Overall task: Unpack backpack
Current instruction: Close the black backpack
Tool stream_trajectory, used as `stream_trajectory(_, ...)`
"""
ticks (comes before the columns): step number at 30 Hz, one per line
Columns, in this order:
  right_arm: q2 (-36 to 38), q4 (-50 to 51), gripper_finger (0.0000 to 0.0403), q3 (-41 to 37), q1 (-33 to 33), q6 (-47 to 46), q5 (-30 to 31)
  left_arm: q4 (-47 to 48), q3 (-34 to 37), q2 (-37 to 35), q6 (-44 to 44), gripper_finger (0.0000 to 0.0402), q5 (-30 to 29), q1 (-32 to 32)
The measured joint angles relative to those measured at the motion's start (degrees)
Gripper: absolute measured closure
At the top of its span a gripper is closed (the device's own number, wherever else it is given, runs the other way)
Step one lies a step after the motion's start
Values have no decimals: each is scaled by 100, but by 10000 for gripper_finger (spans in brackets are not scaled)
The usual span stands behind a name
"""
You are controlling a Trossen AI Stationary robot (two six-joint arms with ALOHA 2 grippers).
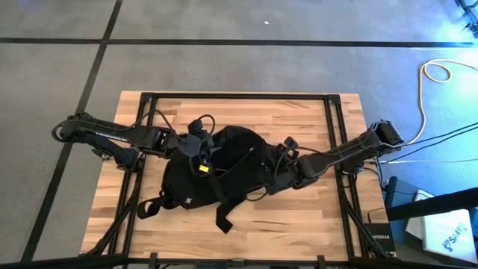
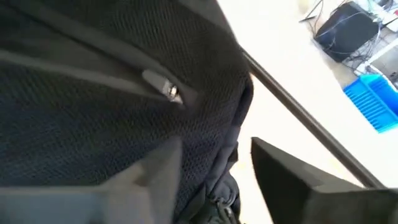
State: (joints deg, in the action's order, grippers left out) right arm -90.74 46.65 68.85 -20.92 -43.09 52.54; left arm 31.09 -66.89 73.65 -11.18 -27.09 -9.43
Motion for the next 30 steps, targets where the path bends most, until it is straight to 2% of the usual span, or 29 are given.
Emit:
stream_trajectory(3,-2,-189,156,-282,95,-31,-231,0,0,0,2,396,0,0)
stream_trajectory(6,-4,-217,99,-425,158,-472,-419,0,0,0,0,396,2,0)
stream_trajectory(10,1,-209,58,-554,139,-662,-206,-2,0,0,0,396,9,0)
stream_trajectory(15,333,-696,55,-833,154,-486,-204,-1,0,0,0,396,9,0)
stream_trajectory(20,1427,-2155,73,-1702,128,175,-514,2,0,0,0,396,9,0)
stream_trajectory(22,1974,-3162,75,-2343,169,545,-911,0,0,0,0,396,9,0)
stream_trajectory(26,2638,-5463,64,-3680,639,1100,-2272,-3,0,0,0,396,9,0)
stream_trajectory(30,2635,-6349,48,-4223,1170,1167,-3130,0,0,0,1,396,7,0)
